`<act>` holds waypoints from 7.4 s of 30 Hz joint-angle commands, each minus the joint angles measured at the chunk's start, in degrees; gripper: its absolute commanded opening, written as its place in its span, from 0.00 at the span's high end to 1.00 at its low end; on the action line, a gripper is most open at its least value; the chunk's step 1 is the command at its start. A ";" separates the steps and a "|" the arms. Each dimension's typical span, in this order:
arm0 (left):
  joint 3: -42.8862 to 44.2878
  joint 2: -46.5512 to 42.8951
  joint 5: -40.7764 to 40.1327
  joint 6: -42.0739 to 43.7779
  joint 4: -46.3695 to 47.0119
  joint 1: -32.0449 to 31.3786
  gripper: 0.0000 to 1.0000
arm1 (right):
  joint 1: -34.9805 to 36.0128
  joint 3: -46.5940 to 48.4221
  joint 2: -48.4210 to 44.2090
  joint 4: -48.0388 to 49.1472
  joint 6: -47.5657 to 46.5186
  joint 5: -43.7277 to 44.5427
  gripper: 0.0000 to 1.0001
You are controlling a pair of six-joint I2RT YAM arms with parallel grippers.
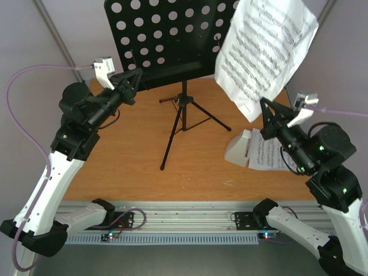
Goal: Pack up the instrument practice props
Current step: Pick up the sheet music from the music stand, then place the sheet music at the center of the board, then move the music stand to the center of the board.
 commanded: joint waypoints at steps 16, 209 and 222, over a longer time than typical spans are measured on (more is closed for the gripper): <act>5.40 6.04 1.73 1.87 -0.52 0.23 1.00 | 0.27 -12.92 -21.04 -27.18 5.93 10.61 0.99; -28.40 -21.15 -11.97 25.03 -16.74 0.76 0.01 | 5.27 -24.36 31.89 51.25 -8.72 -21.76 0.99; -28.52 -20.81 -11.33 25.00 -16.72 0.76 0.00 | 6.81 -26.30 29.73 50.65 -6.56 -25.08 0.99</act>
